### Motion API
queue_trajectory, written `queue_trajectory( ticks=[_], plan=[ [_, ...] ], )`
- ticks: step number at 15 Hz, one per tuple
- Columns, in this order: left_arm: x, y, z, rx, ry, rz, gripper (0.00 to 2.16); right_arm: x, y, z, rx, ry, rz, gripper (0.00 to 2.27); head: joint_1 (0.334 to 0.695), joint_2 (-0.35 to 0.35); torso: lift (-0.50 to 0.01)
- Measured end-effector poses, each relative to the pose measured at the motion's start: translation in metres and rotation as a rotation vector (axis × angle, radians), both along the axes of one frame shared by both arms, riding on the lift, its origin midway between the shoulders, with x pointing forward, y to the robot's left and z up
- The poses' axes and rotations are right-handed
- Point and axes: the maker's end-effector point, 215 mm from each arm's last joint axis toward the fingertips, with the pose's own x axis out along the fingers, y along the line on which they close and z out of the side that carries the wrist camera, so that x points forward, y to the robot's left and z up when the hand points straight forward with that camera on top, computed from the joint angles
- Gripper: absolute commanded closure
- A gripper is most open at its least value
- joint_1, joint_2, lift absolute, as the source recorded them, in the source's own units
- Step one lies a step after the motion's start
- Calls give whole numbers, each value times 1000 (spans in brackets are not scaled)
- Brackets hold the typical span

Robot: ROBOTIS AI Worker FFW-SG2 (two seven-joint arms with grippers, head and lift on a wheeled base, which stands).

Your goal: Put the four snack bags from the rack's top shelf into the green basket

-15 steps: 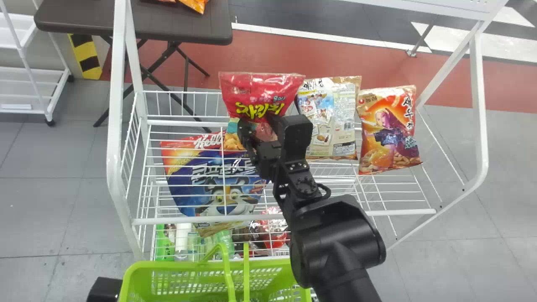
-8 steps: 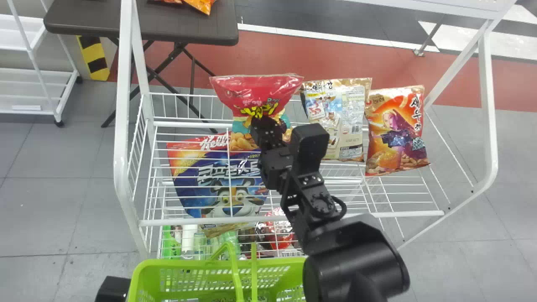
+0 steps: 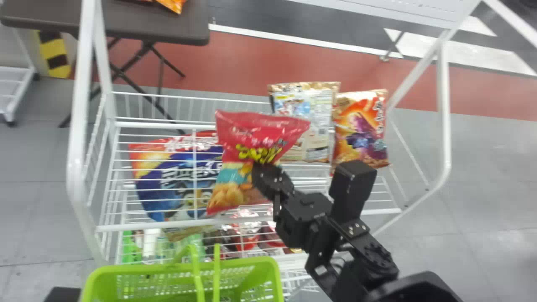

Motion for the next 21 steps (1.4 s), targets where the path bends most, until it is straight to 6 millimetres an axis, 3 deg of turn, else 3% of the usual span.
queue_trajectory(
  ticks=[3, 8, 12, 14, 15, 16, 18, 21],
  plan=[
    [0, -3, 0, -4, 5, 10, 1902, -63, -18, -18, 49, 211, 26, 2044, 695, -350, 0],
    [-1, -7, 1, -4, 6, 19, 1902, -179, -23, -61, 189, 617, 93, 2044, 695, -350, 0],
    [-2, -7, 0, -3, 8, 20, 1902, -234, -6, -81, 292, 811, 139, 2044, 695, -350, 0],
    [-3, -8, 0, -6, 8, 19, 1902, -237, 0, -85, 293, 828, 142, 1912, 695, -350, 0],
    [-3, -8, 1, -7, 6, 18, 1902, -235, 5, -88, 288, 828, 147, 1106, 695, -350, 0],
    [-3, -8, 1, -8, 6, 18, 1902, -233, 11, -91, 289, 829, 158, 87, 695, -350, 0],
    [-4, -8, 1, -8, 6, 18, 1902, -224, 21, -101, 265, 813, 165, -2, 695, -350, 0],
    [-4, -8, 1, -8, 7, 17, 1902, -195, 15, -107, 206, 727, 135, 53, 695, -350, 0]
  ],
)
